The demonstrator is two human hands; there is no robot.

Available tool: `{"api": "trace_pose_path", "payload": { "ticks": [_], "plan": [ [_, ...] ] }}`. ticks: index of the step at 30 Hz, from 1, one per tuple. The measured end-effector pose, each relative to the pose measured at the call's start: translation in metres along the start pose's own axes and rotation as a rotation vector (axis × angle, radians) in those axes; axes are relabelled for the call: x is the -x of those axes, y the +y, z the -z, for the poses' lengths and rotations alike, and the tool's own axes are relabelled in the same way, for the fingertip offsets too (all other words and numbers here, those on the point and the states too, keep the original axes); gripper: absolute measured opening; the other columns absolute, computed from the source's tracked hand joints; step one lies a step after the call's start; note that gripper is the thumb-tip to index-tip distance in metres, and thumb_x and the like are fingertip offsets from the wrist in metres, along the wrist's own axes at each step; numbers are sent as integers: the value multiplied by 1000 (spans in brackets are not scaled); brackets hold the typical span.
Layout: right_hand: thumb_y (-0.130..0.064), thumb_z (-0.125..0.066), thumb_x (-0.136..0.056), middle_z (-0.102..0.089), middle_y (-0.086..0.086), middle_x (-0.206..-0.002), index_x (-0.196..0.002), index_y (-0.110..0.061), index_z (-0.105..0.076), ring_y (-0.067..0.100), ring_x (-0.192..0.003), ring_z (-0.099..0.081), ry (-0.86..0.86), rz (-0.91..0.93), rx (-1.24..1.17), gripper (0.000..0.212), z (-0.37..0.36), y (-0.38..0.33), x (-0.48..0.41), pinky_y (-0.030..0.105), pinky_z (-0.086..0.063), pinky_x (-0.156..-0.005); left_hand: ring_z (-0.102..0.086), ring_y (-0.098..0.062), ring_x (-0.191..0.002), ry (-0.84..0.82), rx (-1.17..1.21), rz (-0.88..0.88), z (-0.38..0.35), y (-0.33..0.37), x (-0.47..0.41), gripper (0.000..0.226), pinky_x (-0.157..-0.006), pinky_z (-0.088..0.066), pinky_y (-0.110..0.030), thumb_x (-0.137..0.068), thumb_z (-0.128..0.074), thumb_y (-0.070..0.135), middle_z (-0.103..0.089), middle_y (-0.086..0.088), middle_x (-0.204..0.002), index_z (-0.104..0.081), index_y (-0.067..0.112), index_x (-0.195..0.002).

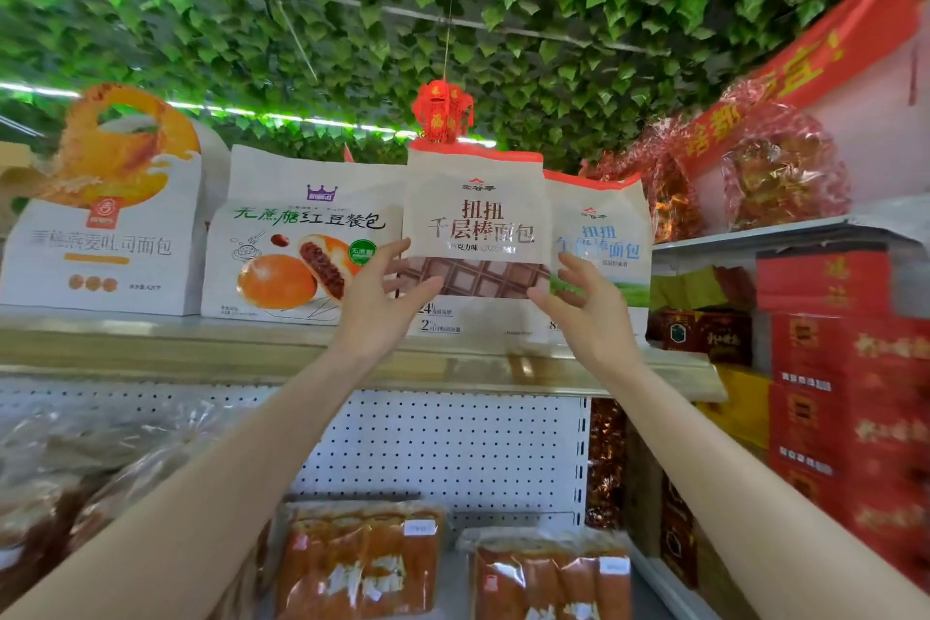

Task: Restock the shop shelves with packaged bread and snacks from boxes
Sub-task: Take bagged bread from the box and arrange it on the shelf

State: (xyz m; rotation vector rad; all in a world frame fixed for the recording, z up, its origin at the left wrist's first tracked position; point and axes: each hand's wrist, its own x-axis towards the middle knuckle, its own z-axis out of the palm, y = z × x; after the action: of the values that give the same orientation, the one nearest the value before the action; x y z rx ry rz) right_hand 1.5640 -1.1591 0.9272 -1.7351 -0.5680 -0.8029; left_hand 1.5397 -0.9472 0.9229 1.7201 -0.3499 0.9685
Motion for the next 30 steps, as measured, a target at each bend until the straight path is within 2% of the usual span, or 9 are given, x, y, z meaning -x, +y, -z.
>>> {"api": "trace_pose_path", "payload": {
  "ticks": [3, 6, 9, 14, 16, 19, 23, 26, 30],
  "plan": [
    [-23, -67, -90, -52, 2, -138, -144, -18, -42, 16, -118, -53, -5, 5, -2, 60, 9, -20, 21, 28, -44, -93, -57, -15, -111, -17, 30, 10, 9, 21, 24, 62, -94, -50, -36, -86, -70, 27, -57, -2, -124, -42, 22, -142],
    [-24, -65, -92, -55, 1, -127, -142, -18, -43, 11, -105, -53, -23, 19, -9, 55, 18, -41, 46, 15, -42, -78, -59, -11, -105, -31, 20, 6, 20, 44, 51, 63, -84, -50, -23, -86, -71, 29, -59, 0, -118, -42, 23, -142],
    [-22, -63, -93, -56, -10, -111, -138, -17, -47, 9, -104, -54, -39, 40, -26, 48, 27, -60, 78, 5, -42, -68, -59, -4, -101, -38, 5, 14, 34, 66, 86, 62, -79, -49, -20, -86, -70, 33, -60, 5, -113, -43, 24, -141],
    [-29, -62, -93, -58, -4, -118, -138, -21, -47, -4, -92, -55, -123, 14, -102, 47, 27, -80, 142, 10, -44, -72, -59, -1, -100, 4, -29, 63, 62, 90, 162, 55, -73, -47, -13, -85, -71, 33, -61, 6, -112, -47, 26, -133],
    [-29, -62, -93, -59, -6, -117, -138, -21, -47, -8, -92, -53, -169, -5, -138, 48, 17, -85, 172, 11, -45, -77, -61, -6, -104, -11, -60, 105, 79, 95, 194, 56, -81, -49, -17, -84, -71, 33, -62, 3, -115, -48, 23, -134],
    [-31, -61, -94, -57, -6, -122, -141, -20, -45, -10, -90, -51, -263, -31, -151, 51, -5, -98, 209, 4, -43, -69, -61, -13, -107, -17, -98, 179, 113, 101, 229, 64, -85, -49, -25, -83, -70, 34, -61, -1, -120, -45, 21, -141],
    [-34, -61, -93, -59, -4, -123, -138, -20, -48, 2, -94, -57, -326, -64, -215, 49, -44, -125, 246, 9, -45, -74, -61, -14, -107, 44, -161, 218, 168, 106, 262, 58, -76, -48, -18, -85, -70, 33, -62, 0, -117, -47, 24, -136],
    [-33, -63, -92, -61, -2, -121, -135, -20, -51, 12, -103, -61, -381, -101, -281, 46, -82, -146, 276, 24, -49, -87, -61, -12, -105, 95, -209, 255, 216, 103, 288, 59, -78, -47, -14, -84, -71, 34, -63, 1, -115, -47, 22, -137],
    [-34, -64, -91, -62, -9, -111, -132, -21, -54, 11, -105, -61, -436, -129, -320, 45, -137, -168, 315, 25, -49, -88, -64, -10, -102, 135, -233, 303, 279, 87, 322, 59, -81, -51, -17, -84, -73, 29, -66, 3, -111, -48, 19, -137]
  ]
}}
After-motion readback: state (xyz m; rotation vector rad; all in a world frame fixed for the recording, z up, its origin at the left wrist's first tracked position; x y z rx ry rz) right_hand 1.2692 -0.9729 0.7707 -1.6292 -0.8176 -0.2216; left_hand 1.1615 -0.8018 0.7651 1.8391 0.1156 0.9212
